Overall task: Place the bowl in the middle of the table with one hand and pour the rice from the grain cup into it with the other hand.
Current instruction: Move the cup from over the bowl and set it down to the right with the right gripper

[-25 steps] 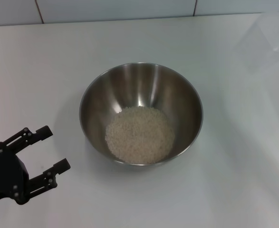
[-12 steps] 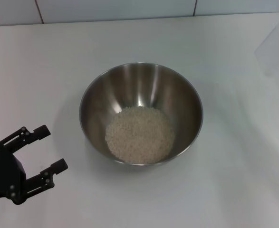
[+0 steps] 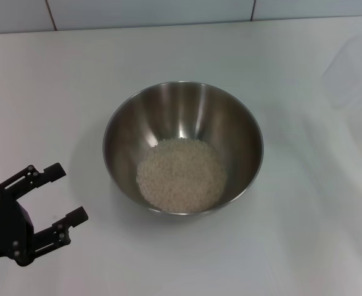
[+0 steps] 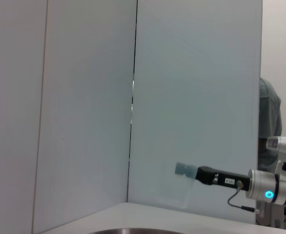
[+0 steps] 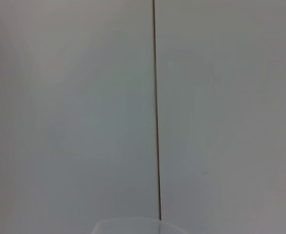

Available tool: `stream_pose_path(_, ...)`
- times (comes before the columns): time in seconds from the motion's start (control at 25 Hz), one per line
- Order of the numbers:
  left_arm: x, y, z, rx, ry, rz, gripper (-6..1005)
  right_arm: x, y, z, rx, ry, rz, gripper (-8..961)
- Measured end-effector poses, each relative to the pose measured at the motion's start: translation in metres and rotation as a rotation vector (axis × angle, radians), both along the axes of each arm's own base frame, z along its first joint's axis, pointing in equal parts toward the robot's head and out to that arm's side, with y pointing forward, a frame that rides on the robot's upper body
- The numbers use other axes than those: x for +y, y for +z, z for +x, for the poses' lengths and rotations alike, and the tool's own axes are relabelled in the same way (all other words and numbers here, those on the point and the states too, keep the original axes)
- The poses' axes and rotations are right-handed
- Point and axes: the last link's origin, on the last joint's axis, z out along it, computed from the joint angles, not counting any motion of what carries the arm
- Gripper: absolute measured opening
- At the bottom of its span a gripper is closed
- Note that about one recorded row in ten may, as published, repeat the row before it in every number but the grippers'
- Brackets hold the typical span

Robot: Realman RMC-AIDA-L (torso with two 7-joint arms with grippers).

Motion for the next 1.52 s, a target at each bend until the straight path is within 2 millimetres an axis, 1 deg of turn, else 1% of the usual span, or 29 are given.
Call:
stream_pose_path(0.28,0.000,0.000,0.001,-0.004,-0.007,-0.003,772,0.008,-0.019,0.007,-0.027,-0.078,-0.094,20)
stream_pose_path(0.56,-0.001,0.000,0.001,-0.004,-0.009,-0.005,772,0.016,-0.040,0.005,-0.066,-0.114,-0.174,22)
stream_pose_path(1.16,-0.001,0.000,0.001,-0.004,-0.011,-0.009,772,0.019,-0.050,0.006,-0.075,-0.149,-0.212,24)
stream_pose_path(1.52,-0.001,0.001,0.001,-0.005,-0.011,-0.007,772,0.019,-0.050,0.006,-0.074,-0.145,-0.211,25)
